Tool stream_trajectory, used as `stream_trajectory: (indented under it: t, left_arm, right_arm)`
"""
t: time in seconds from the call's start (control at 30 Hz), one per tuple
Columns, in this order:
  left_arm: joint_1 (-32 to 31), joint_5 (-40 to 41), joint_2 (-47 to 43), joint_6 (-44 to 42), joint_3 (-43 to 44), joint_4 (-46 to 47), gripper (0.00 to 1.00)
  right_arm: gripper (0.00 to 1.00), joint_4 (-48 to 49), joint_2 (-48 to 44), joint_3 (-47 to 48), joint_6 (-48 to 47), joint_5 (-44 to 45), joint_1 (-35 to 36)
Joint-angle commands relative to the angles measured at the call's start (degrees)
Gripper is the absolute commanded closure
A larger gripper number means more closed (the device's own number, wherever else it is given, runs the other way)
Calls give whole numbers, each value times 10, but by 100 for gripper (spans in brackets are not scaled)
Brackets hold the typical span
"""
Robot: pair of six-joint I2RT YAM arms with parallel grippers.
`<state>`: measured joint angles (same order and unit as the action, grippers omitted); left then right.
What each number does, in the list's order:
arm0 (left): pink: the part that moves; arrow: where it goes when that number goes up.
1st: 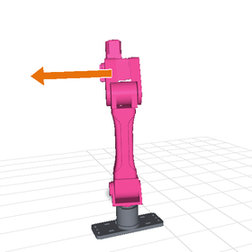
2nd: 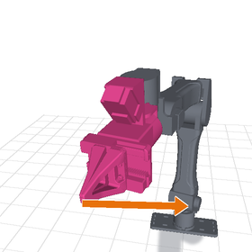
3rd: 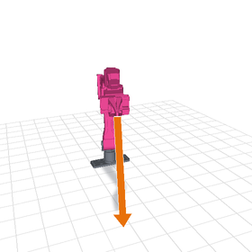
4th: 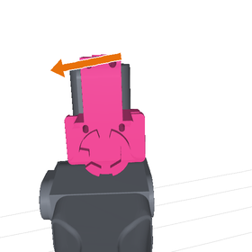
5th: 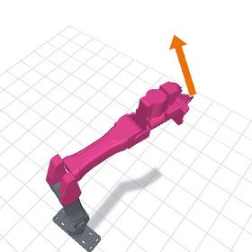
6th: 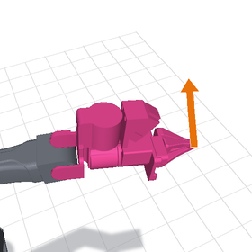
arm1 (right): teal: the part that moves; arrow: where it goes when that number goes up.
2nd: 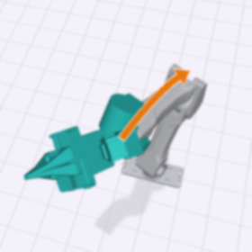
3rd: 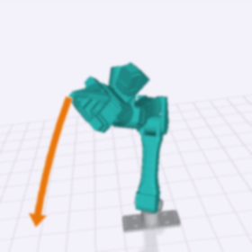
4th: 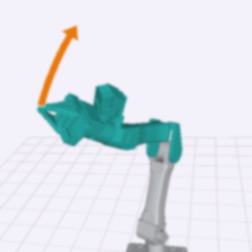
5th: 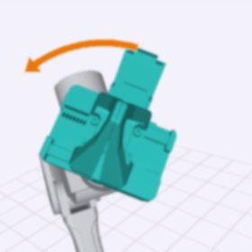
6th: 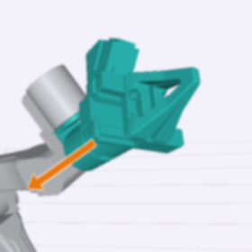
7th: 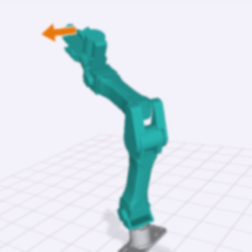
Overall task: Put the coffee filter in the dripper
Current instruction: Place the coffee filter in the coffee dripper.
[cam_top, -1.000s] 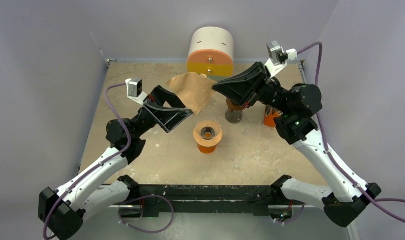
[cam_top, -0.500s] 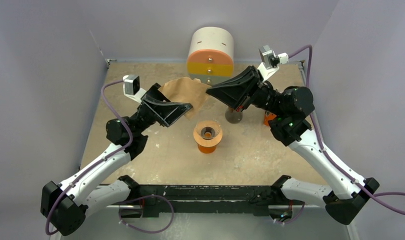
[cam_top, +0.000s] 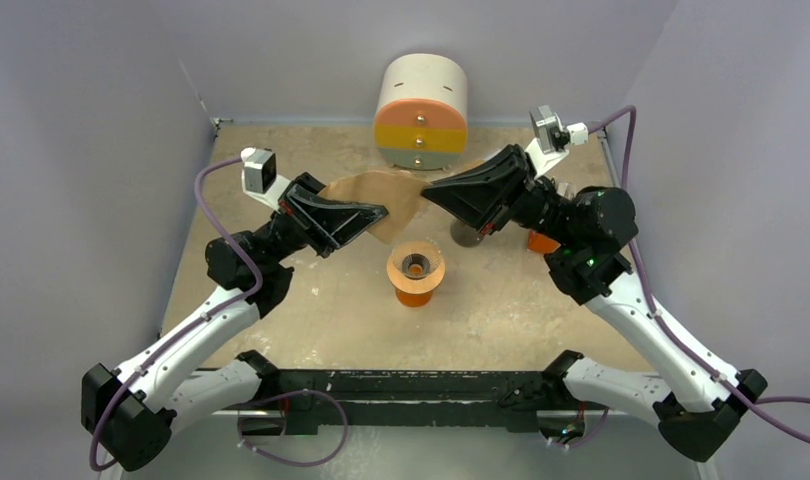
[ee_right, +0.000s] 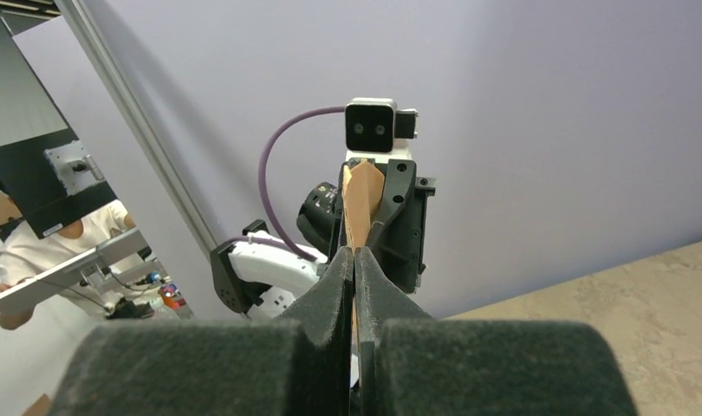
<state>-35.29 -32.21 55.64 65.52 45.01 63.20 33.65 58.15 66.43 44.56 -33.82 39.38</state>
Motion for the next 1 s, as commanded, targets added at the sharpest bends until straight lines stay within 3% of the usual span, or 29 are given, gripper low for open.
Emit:
stream_trajectory:
  t: [0.0,0.03,0.2,0.37,0.6,0.83,0.97]
  left_arm:
    - [-1,-36,-16,-54,28,-23,100]
    - [0,-42,-20,-67,30,-37,100]
    - [-1,-76,-44,-147,38,-120,100]
    - [-1,-105,-76,-272,36,-240,100]
    - [-1,-110,-140,-497,34,-404,100]
    - [0,-82,-204,-726,-9,-481,100]
    - [0,-107,-221,-839,-23,-549,100]
  right_arm:
    - [100,9,-22,-6,-15,13,2]
    - [96,2,-25,-7,-20,14,2]
    - [55,-68,-47,-3,-60,18,2]
    - [36,-174,-79,13,-128,21,2]
    - [32,-365,-102,58,-233,49,2]
    - [32,-442,-91,68,-266,53,2]
    - [35,-470,-75,77,-304,12,2]
